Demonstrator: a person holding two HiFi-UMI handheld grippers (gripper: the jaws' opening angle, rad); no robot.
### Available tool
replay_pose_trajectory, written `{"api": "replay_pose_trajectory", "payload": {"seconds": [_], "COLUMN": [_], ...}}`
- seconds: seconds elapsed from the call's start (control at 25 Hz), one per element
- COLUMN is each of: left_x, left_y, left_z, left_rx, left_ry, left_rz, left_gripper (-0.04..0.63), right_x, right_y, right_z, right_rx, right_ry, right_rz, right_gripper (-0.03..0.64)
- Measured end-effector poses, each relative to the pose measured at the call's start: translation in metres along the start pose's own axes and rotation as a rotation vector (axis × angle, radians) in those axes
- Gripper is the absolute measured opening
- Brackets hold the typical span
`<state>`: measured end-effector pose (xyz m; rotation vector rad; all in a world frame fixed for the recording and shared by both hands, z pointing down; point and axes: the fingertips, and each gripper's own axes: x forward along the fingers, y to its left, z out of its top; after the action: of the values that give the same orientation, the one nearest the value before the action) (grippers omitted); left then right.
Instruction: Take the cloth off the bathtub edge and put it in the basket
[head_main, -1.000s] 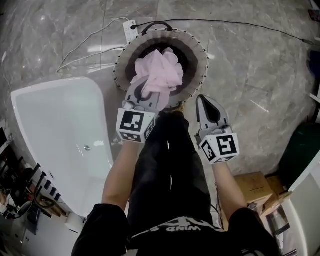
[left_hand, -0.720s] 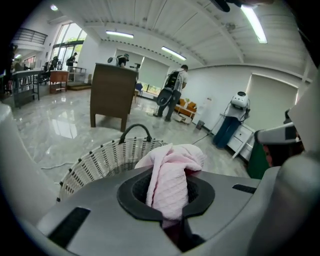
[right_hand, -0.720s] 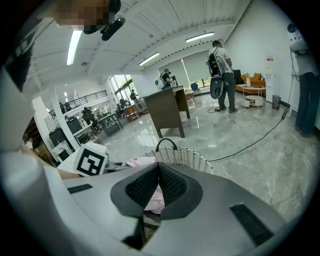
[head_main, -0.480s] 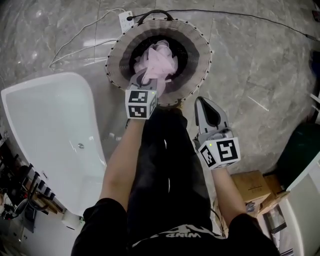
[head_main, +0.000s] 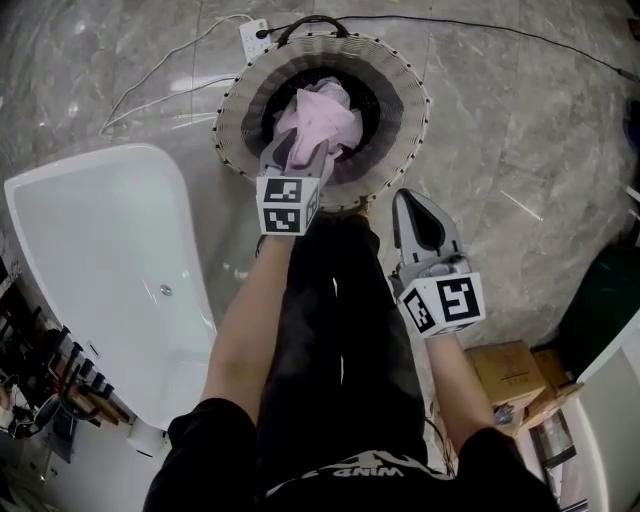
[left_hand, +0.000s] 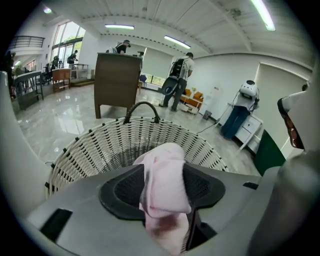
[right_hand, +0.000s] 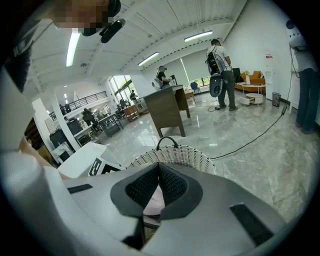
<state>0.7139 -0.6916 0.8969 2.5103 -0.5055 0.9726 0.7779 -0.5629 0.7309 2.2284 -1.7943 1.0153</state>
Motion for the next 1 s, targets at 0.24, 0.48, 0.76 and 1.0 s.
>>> {"api": "replay_pose_trajectory", "payload": {"seconds": [0.24,0.48,0.76,1.0], "left_x": [-0.003,-0.013,-0.071,-0.14], "left_y": [-0.001,-0.001,-0.012,-0.043], "left_z": [-0.005,0.002,0.056,0.13], "left_rx": [-0.015,-0.003,-0.019,-0.089], "left_ry": [0.019,0.019,-0.075,-0.154], "left_rz": [-0.006,-0.005,-0.007,-0.046], "left_gripper": [0.253,0.228,0.021,0.014], "right_x": [0.0,-0.003,-0.031,-0.076], "right_y": [0.002,0.005,0.027,0.059], "right_z": [-0.001,0.009,0.062,0.131], "right_rx": [0.004,-0.007,-0.021,-0.056], "right_ry": [0.008,-0.013,-0.046,-0.08], "right_rz": [-0.006,0.001,0.011,0.046], "right_gripper": [0.014,0.014,0.014,0.014]}}
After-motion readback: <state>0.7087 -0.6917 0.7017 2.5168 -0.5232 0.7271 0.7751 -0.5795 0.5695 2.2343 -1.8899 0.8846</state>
